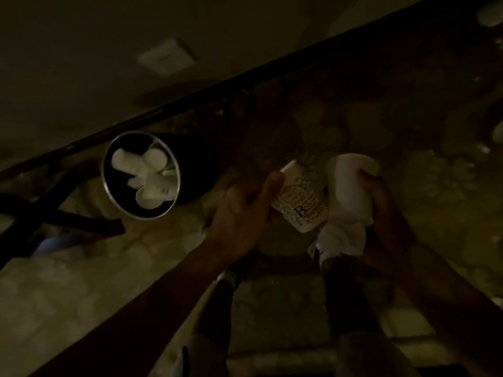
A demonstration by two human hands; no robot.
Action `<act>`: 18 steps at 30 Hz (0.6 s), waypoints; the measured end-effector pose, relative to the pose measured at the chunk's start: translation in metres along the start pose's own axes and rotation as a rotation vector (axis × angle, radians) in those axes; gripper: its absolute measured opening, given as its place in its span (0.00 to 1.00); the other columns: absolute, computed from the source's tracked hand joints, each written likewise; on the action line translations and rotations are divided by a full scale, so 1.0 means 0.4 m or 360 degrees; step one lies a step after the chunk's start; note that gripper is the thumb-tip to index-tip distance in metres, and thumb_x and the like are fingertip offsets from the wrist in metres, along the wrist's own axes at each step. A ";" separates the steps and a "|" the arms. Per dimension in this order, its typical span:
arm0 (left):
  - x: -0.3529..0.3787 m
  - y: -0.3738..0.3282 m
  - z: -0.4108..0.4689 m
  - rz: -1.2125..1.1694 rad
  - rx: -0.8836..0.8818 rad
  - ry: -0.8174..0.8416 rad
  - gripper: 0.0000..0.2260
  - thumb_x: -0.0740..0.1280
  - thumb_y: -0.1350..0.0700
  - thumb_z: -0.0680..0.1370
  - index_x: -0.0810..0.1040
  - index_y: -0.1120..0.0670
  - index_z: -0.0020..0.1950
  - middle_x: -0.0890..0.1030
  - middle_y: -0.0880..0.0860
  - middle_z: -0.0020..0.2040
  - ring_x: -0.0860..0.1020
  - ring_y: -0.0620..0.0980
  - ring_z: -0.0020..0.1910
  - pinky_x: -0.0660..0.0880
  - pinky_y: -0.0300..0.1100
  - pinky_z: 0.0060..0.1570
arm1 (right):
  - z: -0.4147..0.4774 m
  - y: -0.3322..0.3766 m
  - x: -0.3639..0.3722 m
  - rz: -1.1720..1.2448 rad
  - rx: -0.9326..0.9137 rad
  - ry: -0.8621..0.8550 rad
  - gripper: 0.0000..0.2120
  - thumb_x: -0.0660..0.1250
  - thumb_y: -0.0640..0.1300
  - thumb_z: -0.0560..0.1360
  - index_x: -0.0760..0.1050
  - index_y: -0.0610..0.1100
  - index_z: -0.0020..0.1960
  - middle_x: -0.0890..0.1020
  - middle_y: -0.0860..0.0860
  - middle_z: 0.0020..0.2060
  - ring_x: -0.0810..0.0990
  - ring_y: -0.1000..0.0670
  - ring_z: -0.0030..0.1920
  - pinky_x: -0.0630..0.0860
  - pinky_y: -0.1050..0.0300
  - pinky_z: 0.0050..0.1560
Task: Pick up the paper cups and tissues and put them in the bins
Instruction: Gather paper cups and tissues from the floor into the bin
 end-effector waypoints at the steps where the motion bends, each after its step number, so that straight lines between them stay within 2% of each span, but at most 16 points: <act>1: -0.047 0.030 -0.017 -0.0025 0.0007 -0.0039 0.25 0.54 0.34 0.76 0.82 0.49 0.49 0.84 0.47 0.38 0.82 0.43 0.35 0.79 0.40 0.35 | 0.004 -0.043 0.040 0.0009 0.0056 0.0032 0.22 0.68 0.59 0.67 0.79 0.44 0.52 0.84 0.45 0.46 0.84 0.49 0.37 0.81 0.54 0.36; 2: -0.096 0.065 -0.033 -0.0076 0.0005 -0.0078 0.25 0.54 0.34 0.76 0.82 0.50 0.51 0.84 0.46 0.38 0.82 0.42 0.35 0.78 0.37 0.34 | -0.006 -0.085 0.080 -0.0029 0.0168 0.0013 0.29 0.69 0.62 0.61 0.79 0.43 0.54 0.85 0.44 0.43 0.85 0.47 0.37 0.80 0.54 0.33; 3: -0.147 0.100 -0.048 -0.0114 -0.0002 -0.0128 0.25 0.55 0.34 0.76 0.82 0.50 0.50 0.84 0.46 0.38 0.82 0.42 0.34 0.77 0.36 0.33 | -0.005 -0.122 0.122 -0.0145 0.0210 0.0035 0.32 0.70 0.64 0.59 0.80 0.42 0.54 0.85 0.44 0.43 0.85 0.46 0.38 0.81 0.53 0.34; 6: -0.307 0.208 -0.098 -0.0270 0.0010 -0.0323 0.20 0.57 0.35 0.77 0.82 0.46 0.42 0.83 0.46 0.33 0.81 0.42 0.31 0.74 0.33 0.30 | 0.011 -0.216 0.271 -0.0324 0.0253 0.0119 0.30 0.70 0.65 0.59 0.84 0.42 0.49 0.86 0.45 0.46 0.86 0.46 0.44 0.79 0.48 0.48; 8: -0.418 0.284 -0.136 -0.0335 0.0023 -0.0492 0.19 0.59 0.37 0.79 0.81 0.43 0.35 0.82 0.46 0.30 0.80 0.42 0.28 0.72 0.33 0.29 | 0.024 -0.281 0.377 -0.0322 0.0290 0.0208 0.32 0.71 0.63 0.61 0.81 0.42 0.56 0.84 0.47 0.50 0.84 0.48 0.48 0.79 0.50 0.52; 10: -0.517 0.361 -0.174 -0.0379 0.0019 -0.0639 0.20 0.58 0.36 0.79 0.81 0.43 0.35 0.82 0.47 0.30 0.80 0.44 0.28 0.74 0.38 0.29 | 0.030 -0.341 0.489 -0.0259 0.0314 0.0394 0.32 0.71 0.60 0.64 0.78 0.43 0.62 0.82 0.49 0.53 0.82 0.52 0.48 0.79 0.55 0.49; 13: -0.631 0.481 -0.215 -0.0433 -0.0033 -0.0758 0.24 0.56 0.32 0.77 0.81 0.48 0.40 0.83 0.50 0.34 0.81 0.48 0.32 0.78 0.47 0.32 | 0.039 -0.418 0.611 -0.0276 0.0367 0.0577 0.25 0.69 0.58 0.68 0.79 0.41 0.58 0.83 0.49 0.47 0.81 0.53 0.40 0.79 0.60 0.44; 15: -0.698 0.545 -0.218 -0.0368 -0.0055 -0.0832 0.28 0.56 0.32 0.77 0.80 0.55 0.43 0.82 0.55 0.36 0.81 0.56 0.34 0.79 0.55 0.34 | 0.046 -0.455 0.664 -0.0299 0.0395 0.0630 0.26 0.70 0.58 0.68 0.78 0.41 0.58 0.81 0.49 0.47 0.79 0.53 0.39 0.77 0.60 0.43; 16: -0.726 0.575 -0.212 -0.0364 -0.0071 -0.0861 0.28 0.57 0.33 0.77 0.79 0.58 0.44 0.82 0.58 0.37 0.80 0.58 0.36 0.79 0.54 0.35 | 0.052 -0.467 0.685 -0.0306 0.0387 0.0647 0.26 0.70 0.58 0.67 0.77 0.41 0.59 0.81 0.49 0.47 0.79 0.53 0.39 0.77 0.60 0.43; 17: -0.748 0.605 -0.198 -0.0395 -0.0092 -0.0873 0.28 0.58 0.34 0.77 0.78 0.59 0.45 0.81 0.59 0.39 0.81 0.56 0.37 0.80 0.48 0.36 | 0.059 -0.478 0.703 -0.0308 0.0379 0.0661 0.27 0.70 0.57 0.67 0.76 0.41 0.59 0.80 0.49 0.46 0.78 0.53 0.38 0.77 0.61 0.43; 18: -0.762 0.632 -0.178 -0.0434 -0.0115 -0.0860 0.26 0.59 0.34 0.76 0.78 0.58 0.45 0.82 0.56 0.39 0.81 0.50 0.37 0.78 0.38 0.34 | 0.065 -0.487 0.715 -0.0296 0.0371 0.0661 0.27 0.70 0.57 0.67 0.75 0.41 0.59 0.80 0.49 0.46 0.78 0.53 0.38 0.77 0.61 0.43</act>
Point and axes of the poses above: each hand's wrist, its own z-axis towards the middle knuckle, its own x-axis out of the palm, y = z × x, the point moved 10 cm from there along z, towards the middle knuckle
